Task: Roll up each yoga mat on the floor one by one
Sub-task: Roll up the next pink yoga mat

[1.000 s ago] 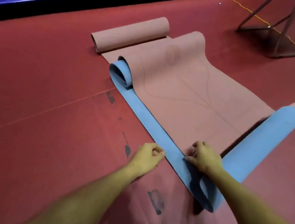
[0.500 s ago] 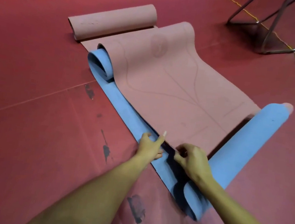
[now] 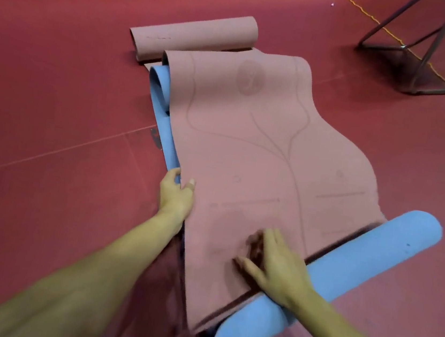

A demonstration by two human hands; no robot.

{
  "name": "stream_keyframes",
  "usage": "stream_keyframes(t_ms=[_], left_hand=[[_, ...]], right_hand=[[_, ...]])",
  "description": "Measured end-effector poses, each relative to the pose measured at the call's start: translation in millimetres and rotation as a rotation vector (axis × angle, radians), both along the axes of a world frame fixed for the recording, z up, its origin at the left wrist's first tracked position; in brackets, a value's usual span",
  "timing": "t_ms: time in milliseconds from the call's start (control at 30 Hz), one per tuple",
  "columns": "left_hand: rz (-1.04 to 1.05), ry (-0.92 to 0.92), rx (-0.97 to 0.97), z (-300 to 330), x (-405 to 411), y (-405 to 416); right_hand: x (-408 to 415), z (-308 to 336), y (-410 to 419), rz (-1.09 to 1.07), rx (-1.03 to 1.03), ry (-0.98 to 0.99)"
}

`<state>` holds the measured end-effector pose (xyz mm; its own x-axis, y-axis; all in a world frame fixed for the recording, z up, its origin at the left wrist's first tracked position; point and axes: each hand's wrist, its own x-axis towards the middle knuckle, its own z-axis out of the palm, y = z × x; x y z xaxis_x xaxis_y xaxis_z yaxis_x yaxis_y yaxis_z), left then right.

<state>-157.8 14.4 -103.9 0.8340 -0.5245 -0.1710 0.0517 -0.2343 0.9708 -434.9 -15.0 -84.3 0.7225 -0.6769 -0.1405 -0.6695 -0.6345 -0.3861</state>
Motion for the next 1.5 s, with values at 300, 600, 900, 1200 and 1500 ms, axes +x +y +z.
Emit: stream_keyframes(t_ms=[300, 600, 900, 1200, 1500], left_hand=[[0.105, 0.012, 0.067, 12.8, 5.3, -4.0], [0.002, -0.131, 0.057, 13.2, 37.2, 22.4], [-0.044, -0.286, 0.146, 92.6, 125.7, 5.3], [-0.042, -0.189, 0.265, 31.5, 126.4, 147.1], [0.038, 0.091, 0.327, -16.0, 150.6, 203.4]], right_hand=[[-73.0, 0.1, 16.1, -0.135, -0.307, -0.084], [-42.9, 13.3, 7.9, -0.136, -0.194, 0.015], [-35.8, 4.9, -20.7, -0.395, -0.147, -0.017], [-12.3, 33.5, -134.0, -0.745, -0.087, -0.252], [31.3, 35.3, -167.7, -0.604, 0.175, -0.167]])
